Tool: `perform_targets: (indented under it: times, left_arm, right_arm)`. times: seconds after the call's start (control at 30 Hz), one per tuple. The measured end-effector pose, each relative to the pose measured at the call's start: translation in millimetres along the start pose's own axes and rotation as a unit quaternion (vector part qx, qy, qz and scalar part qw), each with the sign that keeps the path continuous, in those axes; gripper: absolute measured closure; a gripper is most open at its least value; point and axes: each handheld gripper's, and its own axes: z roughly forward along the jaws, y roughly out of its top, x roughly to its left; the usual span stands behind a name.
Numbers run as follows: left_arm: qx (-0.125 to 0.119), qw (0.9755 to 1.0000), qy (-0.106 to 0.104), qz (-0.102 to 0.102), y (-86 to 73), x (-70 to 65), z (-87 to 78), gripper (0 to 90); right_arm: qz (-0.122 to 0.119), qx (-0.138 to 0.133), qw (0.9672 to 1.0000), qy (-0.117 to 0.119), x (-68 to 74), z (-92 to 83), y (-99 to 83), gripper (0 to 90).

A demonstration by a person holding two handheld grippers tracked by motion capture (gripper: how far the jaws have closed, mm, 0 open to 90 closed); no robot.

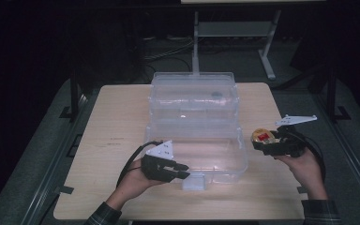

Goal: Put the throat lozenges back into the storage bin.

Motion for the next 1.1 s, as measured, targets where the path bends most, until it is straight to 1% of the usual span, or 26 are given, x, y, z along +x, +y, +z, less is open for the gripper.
perform_targets:
  times: [0.1, 0.3, 0.33, 0.37, 0.43, 0.53, 0.63, 0.8, 0.9, 0.97, 1.1]
  left_arm:
    - [0.0, 1.0, 0.0, 0.0, 0.0, -0.1, 0.0, 73.4]
    - [0.0, 1.0, 0.0, 0.0, 0.0, -0.1, 0.0, 73.4]
    - [0.0, 1.0, 0.0, 0.0, 0.0, -0.1, 0.0, 73.4]
    - [0.0, 1.0, 0.0, 0.0, 0.0, -0.1, 0.0, 73.4]
    - [0.0, 1.0, 0.0, 0.0, 0.0, -0.1, 0.0, 73.4]
    - [0.0, 1.0, 0.0, 0.0, 0.0, -0.1, 0.0, 73.4]
    - [0.0, 1.0, 0.0, 0.001, 0.0, -0.1, 0.0, 73.4]
    - [0.0, 1.0, 0.0, 0.0, 0.0, -0.2, 0.0, 73.4]
    - [0.0, 1.0, 0.001, 0.0, 0.0, -0.2, 0.0, 73.4]
    - [0.0, 1.0, 0.0, 0.001, 0.0, -0.2, 0.0, 73.4]
    - [0.0, 1.0, 0.0, 0.0, 0.0, -0.3, 0.0, 73.4]
  right_arm:
    - [-0.007, 0.002, 1.0, 0.005, 7.0, -3.7, 1.9, 20.1]
    - [-0.018, 0.0, 0.9996, 0.021, 16.6, -8.6, 3.7, 20.1]
    - [-0.023, -0.002, 0.9995, 0.021, 17.8, -8.9, 3.8, 20.1]
    - [-0.022, -0.001, 0.9995, 0.022, 19.5, -9.3, 3.9, 20.1]
    - [-0.024, -0.001, 0.9992, 0.032, 22.2, -9.9, 4.1, 20.1]
    - [-0.031, 0.0, 0.9988, 0.037, 27.2, -10.7, 4.7, 20.2]
    - [-0.039, 0.0, 0.998, 0.049, 33.4, -12.3, 6.0, 20.2]
    - [-0.057, 0.002, 0.9968, 0.057, 44.1, -13.7, 9.3, 20.2]
    - [-0.065, 0.003, 0.9959, 0.063, 50.0, -13.8, 11.1, 20.1]
    - [-0.07, 0.001, 0.995, 0.071, 53.2, -13.5, 12.3, 20.2]
    - [-0.078, 0.004, 0.9941, 0.075, 59.1, -12.1, 13.5, 20.1]
